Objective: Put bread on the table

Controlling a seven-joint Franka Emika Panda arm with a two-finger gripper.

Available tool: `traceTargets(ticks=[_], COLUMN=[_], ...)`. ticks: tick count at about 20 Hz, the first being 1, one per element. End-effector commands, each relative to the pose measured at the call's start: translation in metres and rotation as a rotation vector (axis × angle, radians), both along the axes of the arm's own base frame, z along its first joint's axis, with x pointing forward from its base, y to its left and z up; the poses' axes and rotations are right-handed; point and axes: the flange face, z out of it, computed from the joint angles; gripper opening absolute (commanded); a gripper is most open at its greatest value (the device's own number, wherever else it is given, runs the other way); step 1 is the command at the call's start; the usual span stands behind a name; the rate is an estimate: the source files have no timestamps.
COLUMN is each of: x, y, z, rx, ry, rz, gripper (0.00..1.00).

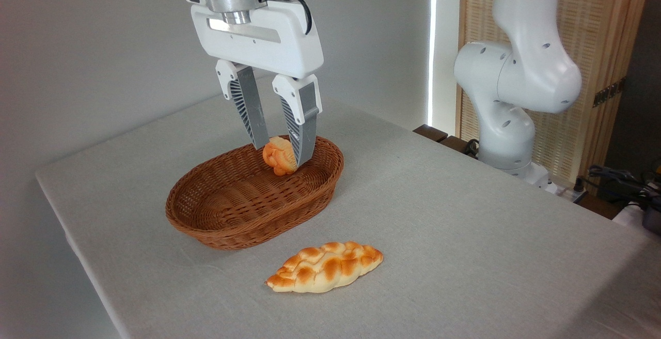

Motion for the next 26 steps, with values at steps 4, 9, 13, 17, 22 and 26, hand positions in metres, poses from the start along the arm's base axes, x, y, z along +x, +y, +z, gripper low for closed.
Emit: traceTargets(ticks=[4, 9, 13, 17, 22, 26], x=[-0.004, -0.005, -0.005, -0.008, -0.011, -0.021], y=[0.003, 0.002, 0.002, 0.002, -0.007, -0.047], z=[0.001, 0.000, -0.001, -0.003, -0.011, -0.036], rx=[-0.038, -0.038, -0.038, -0.037, -0.035, -0.055], ry=[0.045, 0.048, 0.054, 0.065, 0.080, 0.112], rz=[-0.007, -0.009, -0.009, -0.009, -0.020, -0.075], gripper=[1.00, 1.00, 1.00, 1.00, 1.00, 1.00])
